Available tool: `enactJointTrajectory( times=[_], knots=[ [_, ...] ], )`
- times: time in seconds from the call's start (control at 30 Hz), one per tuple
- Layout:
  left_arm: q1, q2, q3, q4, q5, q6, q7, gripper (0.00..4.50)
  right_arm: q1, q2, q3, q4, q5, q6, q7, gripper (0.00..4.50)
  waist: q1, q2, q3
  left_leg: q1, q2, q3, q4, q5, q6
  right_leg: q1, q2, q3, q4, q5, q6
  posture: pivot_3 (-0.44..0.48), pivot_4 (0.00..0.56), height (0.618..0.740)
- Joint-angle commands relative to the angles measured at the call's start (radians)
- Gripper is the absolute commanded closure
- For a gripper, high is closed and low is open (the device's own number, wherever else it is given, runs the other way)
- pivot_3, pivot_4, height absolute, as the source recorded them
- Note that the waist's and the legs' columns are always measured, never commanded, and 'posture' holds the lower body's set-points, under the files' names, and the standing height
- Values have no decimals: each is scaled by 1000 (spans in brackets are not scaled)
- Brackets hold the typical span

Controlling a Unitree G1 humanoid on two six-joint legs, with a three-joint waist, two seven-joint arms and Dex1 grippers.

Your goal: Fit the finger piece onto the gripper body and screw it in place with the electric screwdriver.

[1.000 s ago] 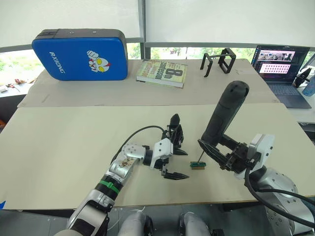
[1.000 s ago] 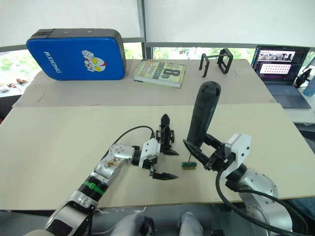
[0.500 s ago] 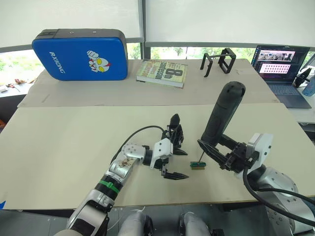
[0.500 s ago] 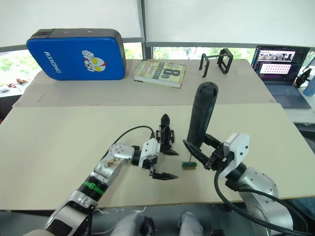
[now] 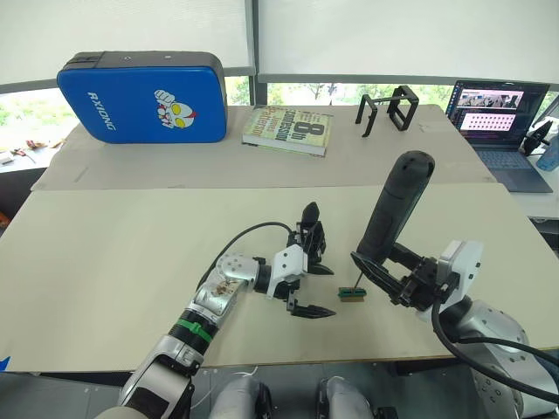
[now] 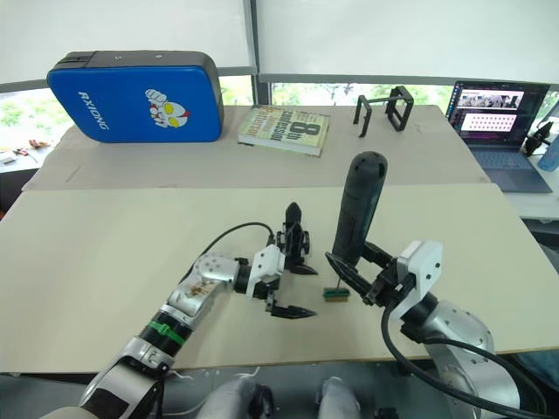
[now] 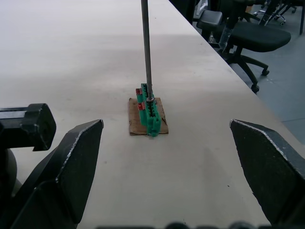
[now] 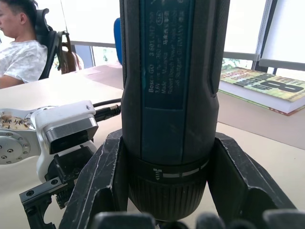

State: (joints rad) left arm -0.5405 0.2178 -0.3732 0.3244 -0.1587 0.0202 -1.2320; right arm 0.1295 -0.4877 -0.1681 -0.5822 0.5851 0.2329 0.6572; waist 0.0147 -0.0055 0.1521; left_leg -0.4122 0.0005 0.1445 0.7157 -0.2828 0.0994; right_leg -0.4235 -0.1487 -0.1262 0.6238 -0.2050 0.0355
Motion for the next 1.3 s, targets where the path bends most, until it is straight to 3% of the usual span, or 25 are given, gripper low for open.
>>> enactJointTrajectory(
  times=[0.03,0.43,0.7,0.87,1.03,1.3],
  knots=[
    [-18,-5,6,-17,-5,-20,0,0,-7,4,-13,-17,-3,-40,10,2603,0,0,0,0,0,0,0,0,0,0,0,0,0,0,0,0,150,740],
    [98,144,64,-233,-80,89,-27,0,-28,-64,-54,-162,98,23,-2,2603,-3,0,0,1,1,0,0,0,0,0,0,1,0,0,0,0,150,740],
    [195,231,141,-350,-124,163,37,0,-187,-162,-72,-197,299,165,-31,2603,-2,0,0,2,0,0,0,0,0,0,-1,1,0,0,0,0,150,740],
    [201,223,181,-341,-126,178,112,0,-395,-215,-55,-124,454,280,-56,2603,-2,0,0,1,1,0,0,0,0,0,-1,1,0,0,0,0,150,740],
    [175,206,184,-309,-112,158,157,0,-616,-198,9,-19,523,381,-74,2603,-1,0,0,1,0,0,-1,0,0,0,-1,0,0,0,-1,0,150,740],
    [147,116,153,-215,-23,111,304,0,-783,-153,67,68,534,449,-41,2603,-1,0,0,0,-1,1,-1,0,0,0,-1,0,0,0,0,0,150,740]
  ],
)
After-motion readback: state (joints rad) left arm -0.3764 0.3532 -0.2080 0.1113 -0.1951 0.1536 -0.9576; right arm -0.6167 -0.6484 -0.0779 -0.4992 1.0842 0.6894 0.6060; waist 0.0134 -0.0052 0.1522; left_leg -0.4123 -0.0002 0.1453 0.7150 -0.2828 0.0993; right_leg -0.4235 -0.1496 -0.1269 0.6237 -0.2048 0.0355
